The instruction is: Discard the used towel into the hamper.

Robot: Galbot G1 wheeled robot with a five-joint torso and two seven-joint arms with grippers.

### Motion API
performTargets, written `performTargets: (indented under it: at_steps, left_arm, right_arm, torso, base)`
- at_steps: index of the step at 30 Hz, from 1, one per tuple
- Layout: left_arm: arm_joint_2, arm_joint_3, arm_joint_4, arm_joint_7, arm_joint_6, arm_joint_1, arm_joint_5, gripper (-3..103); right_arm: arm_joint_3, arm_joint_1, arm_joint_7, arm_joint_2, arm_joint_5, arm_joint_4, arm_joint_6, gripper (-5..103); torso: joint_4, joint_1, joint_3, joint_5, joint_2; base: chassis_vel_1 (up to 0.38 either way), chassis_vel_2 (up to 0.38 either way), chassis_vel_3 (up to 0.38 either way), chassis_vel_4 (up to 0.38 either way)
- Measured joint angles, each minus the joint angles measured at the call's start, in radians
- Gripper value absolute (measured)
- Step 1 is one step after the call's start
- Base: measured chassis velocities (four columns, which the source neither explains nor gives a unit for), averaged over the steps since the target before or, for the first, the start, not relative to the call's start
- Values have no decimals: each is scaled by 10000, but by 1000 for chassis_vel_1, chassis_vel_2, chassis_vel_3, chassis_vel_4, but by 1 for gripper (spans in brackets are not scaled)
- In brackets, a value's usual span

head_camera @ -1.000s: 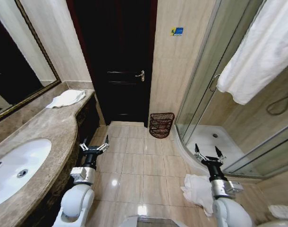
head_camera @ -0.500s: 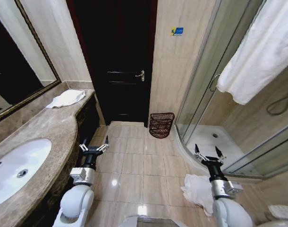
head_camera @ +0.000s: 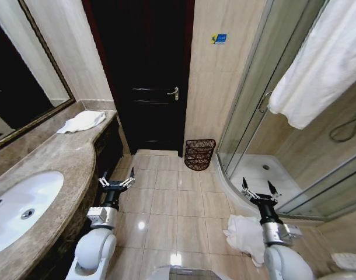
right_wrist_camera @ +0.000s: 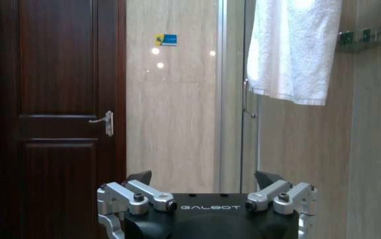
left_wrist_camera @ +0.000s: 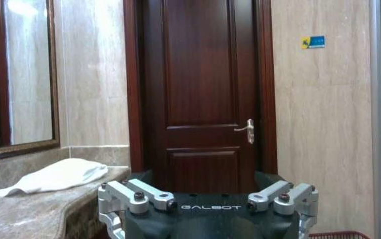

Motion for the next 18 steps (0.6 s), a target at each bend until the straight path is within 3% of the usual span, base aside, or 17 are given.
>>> performTargets:
  at_steps: [18]
  left_arm:
    - [12,-22,-27,-23,-97,45,-47,100]
  right_arm:
    - [-73,-31,-130,56,-46,26,23,100]
  torso:
    - [0,1,0,0,0]
  base:
    - [-28,29,28,-30]
